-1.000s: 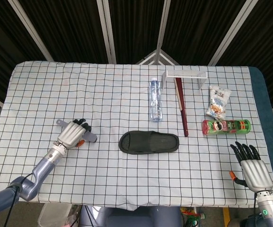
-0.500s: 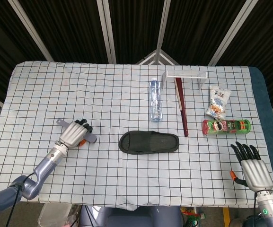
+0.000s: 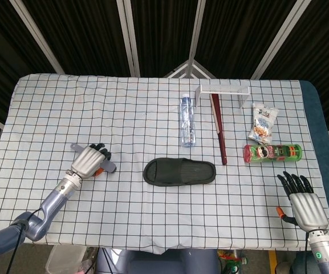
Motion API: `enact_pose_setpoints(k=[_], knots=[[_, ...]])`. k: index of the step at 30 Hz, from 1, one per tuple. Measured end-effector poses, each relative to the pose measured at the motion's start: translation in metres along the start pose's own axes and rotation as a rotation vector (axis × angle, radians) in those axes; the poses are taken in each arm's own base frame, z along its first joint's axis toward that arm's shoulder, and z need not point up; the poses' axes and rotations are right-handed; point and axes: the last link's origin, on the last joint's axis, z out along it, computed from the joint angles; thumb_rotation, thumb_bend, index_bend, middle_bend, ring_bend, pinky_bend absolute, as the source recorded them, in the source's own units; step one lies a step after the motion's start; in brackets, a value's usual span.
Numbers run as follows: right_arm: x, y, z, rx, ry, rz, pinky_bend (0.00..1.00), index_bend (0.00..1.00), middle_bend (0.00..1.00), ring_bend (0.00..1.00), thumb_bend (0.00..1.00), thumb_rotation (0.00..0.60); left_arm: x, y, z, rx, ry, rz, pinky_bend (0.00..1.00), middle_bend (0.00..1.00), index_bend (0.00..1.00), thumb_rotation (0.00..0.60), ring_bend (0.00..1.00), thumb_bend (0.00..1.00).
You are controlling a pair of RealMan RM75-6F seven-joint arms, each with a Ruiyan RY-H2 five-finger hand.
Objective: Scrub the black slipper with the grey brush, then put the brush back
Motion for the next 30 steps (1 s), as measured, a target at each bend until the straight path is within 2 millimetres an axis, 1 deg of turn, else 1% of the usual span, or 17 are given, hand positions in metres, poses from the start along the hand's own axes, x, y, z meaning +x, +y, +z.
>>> enact_pose_setpoints(k=[5, 7, 10, 12, 20, 24, 27, 30], knots=[[-0.0001, -0.0002, 0.0002, 0.001, 0.0, 0.001, 0.0, 0.0, 0.0, 0.0, 0.4, 0.524, 0.0009, 0.0007, 0.0009, 0.0, -0.001, -0.005, 0.41, 0.42, 0.47, 0.6, 0.25, 0.43], [-0.0001, 0.0001, 0.0003, -0.001, 0.0, 0.001, 0.0, 0.0, 0.0, 0.0, 0.41, 0.524, 0.001, 0.0006, 0.0011, 0.001, -0.003, -0.007, 0.45, 0.45, 0.5, 0.6, 0.28, 0.46], [-0.0002, 0.0001, 0.0003, -0.001, -0.001, 0.001, 0.0, 0.0, 0.0, 0.0, 0.41, 0.524, 0.0008, 0.0008, 0.0012, 0.002, -0.005, -0.009, 0.52, 0.52, 0.58, 0.6, 0.35, 0.54], [-0.0004, 0.0, 0.0004, 0.0, -0.001, 0.001, 0.0, 0.0, 0.0, 0.0, 0.4, 0.524, 0.0002, 0.001, 0.0014, 0.002, -0.009, -0.014, 0.55, 0.55, 0.61, 0.6, 0.37, 0.58], [-0.0005, 0.0, 0.0004, -0.002, -0.002, 0.001, 0.0, 0.0, 0.0, 0.0, 0.4, 0.524, -0.0025, 0.0006, 0.0026, 0.008, -0.041, -0.032, 0.6, 0.58, 0.65, 0.6, 0.41, 0.67], [-0.001, -0.0002, 0.0007, -0.001, -0.004, 0.001, 0.0, 0.0, 0.0, 0.0, 0.41, 0.524, -0.0009, 0.0001, 0.0032, 0.012, -0.037, -0.037, 0.64, 0.63, 0.68, 0.6, 0.45, 0.72], [-0.0009, -0.0003, 0.0007, -0.001, -0.004, 0.002, 0.0, 0.0, 0.0, 0.0, 0.41, 0.524, 0.0012, 0.0001, 0.0034, 0.014, -0.025, -0.045, 0.68, 0.67, 0.72, 0.6, 0.49, 0.74], [-0.0008, -0.0005, 0.0005, -0.001, -0.004, 0.002, 0.0, 0.0, 0.0, 0.0, 0.41, 0.524, 0.0042, -0.0002, 0.0038, 0.021, -0.001, -0.051, 0.7, 0.69, 0.73, 0.6, 0.51, 0.74]])
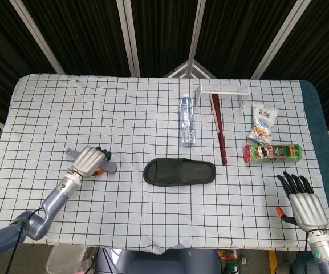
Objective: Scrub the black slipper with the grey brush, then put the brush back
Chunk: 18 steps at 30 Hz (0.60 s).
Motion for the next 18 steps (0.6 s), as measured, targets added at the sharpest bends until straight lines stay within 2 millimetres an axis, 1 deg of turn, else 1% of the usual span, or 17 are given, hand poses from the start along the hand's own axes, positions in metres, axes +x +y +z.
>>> enact_pose_setpoints(k=[11, 14, 18], knots=[[0.0, -0.004, -0.002, 0.019, -0.003, -0.001, 0.0, 0.0, 0.0, 0.0, 0.4, 0.524, 0.011, 0.002, -0.001, 0.014, 0.052, -0.017, 0.74, 0.73, 0.76, 0.6, 0.55, 0.75], [-0.001, -0.008, -0.004, 0.037, -0.006, -0.001, 0.0, 0.0, 0.0, 0.0, 0.41, 0.524, 0.014, 0.003, 0.002, 0.018, 0.054, -0.032, 0.74, 0.73, 0.77, 0.6, 0.55, 0.75], [-0.003, -0.017, -0.007, 0.078, -0.014, -0.011, 0.0, 0.0, 0.0, 0.0, 0.42, 0.524, 0.02, 0.006, 0.012, 0.028, 0.03, -0.101, 0.75, 0.74, 0.77, 0.6, 0.56, 0.75]])
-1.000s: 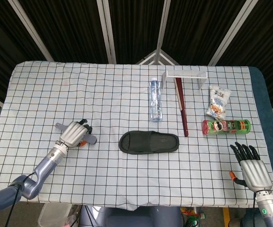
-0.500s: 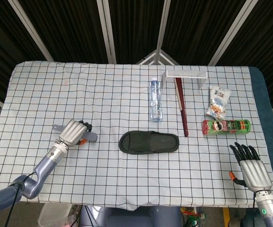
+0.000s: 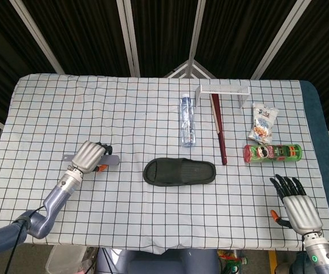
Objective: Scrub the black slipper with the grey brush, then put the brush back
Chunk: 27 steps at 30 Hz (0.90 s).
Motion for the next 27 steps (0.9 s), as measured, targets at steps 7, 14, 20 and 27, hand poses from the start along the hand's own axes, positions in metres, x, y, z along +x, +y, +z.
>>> enact_pose_setpoints(k=[7, 14, 20, 27], knots=[[-0.004, -0.035, 0.007, 0.145, -0.028, -0.058, 0.0, 0.0, 0.0, 0.0, 0.55, 0.524, 0.023, 0.018, 0.027, -0.016, -0.027, -0.132, 0.75, 0.74, 0.78, 0.6, 0.56, 0.75], [-0.014, -0.086, 0.03, 0.333, -0.088, -0.109, 0.0, 0.0, 0.0, 0.0, 0.66, 0.524, 0.045, 0.041, 0.06, -0.026, -0.09, -0.26, 0.75, 0.74, 0.78, 0.6, 0.56, 0.75], [-0.015, -0.124, 0.053, 0.435, -0.08, -0.094, 0.0, 0.0, 0.0, 0.0, 0.76, 0.524, 0.059, 0.062, 0.082, -0.04, -0.15, -0.323, 0.75, 0.74, 0.78, 0.6, 0.56, 0.75], [-0.014, -0.143, 0.067, 0.464, -0.069, -0.058, 0.0, 0.0, 0.0, 0.0, 0.77, 0.524, 0.068, 0.083, 0.101, -0.048, -0.166, -0.302, 0.75, 0.74, 0.78, 0.6, 0.56, 0.75]])
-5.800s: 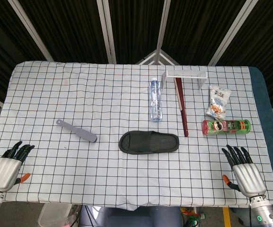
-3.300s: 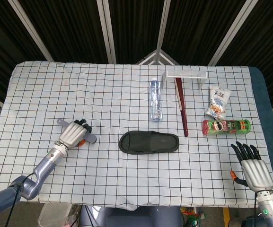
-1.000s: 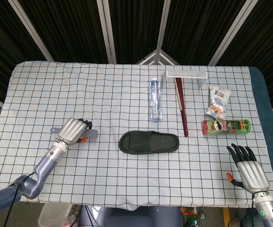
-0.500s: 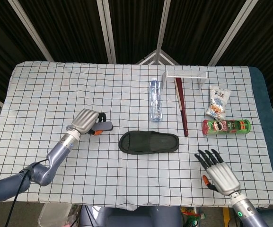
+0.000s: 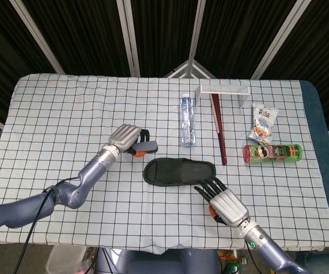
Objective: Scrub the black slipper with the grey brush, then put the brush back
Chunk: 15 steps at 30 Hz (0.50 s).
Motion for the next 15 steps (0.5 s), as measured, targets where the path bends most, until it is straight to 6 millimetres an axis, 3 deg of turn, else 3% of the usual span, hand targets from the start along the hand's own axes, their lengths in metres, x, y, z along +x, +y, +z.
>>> enact_pose_setpoints(k=[15], knots=[[0.0, -0.023, 0.03, 0.042, 0.036, 0.027, 0.0, 0.0, 0.0, 0.0, 0.77, 0.524, -0.024, 0.033, 0.028, 0.003, -0.049, 0.067, 0.75, 0.74, 0.78, 0.6, 0.56, 0.75]])
